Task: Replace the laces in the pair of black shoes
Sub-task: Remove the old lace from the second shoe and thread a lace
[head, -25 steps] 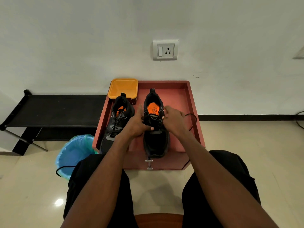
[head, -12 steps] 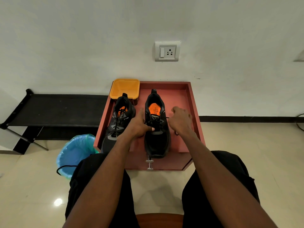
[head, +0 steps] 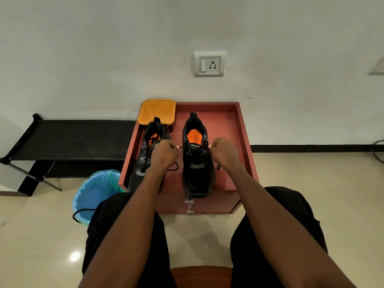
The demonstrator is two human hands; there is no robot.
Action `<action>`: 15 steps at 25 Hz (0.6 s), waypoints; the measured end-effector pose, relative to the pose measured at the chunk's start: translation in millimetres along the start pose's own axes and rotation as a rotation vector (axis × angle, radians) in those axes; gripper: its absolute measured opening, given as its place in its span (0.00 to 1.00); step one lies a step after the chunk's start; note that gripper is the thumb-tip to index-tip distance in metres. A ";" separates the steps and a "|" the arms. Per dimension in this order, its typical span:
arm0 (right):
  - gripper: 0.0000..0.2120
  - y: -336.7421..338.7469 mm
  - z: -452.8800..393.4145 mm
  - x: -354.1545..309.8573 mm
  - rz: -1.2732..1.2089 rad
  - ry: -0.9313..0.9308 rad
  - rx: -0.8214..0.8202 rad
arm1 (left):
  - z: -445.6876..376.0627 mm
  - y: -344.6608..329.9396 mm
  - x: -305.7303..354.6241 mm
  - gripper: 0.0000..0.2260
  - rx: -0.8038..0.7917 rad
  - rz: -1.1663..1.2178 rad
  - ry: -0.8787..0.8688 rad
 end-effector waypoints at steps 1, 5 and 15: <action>0.08 1.1 1.2 -0.7 0.005 -0.004 0.004 | -0.3 1.3 0.0 0.12 0.022 -0.015 -0.006; 0.08 14.0 0.2 -1.9 0.027 -0.003 0.167 | 2.0 4.1 -0.3 0.11 -0.150 0.101 0.113; 0.04 17.4 57.8 -61.6 -1.025 -0.325 -0.551 | 66.1 54.7 15.4 0.12 -0.966 0.239 0.115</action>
Point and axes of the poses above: each hand's wrist, its own z-axis away from the middle knuckle, its own y-axis out of the back of the hand, x = y × z, the point moved 4 cm from there along -z, towards the middle knuckle, and after that the axes turned 14 degrees about x, right-handed, at the moved point
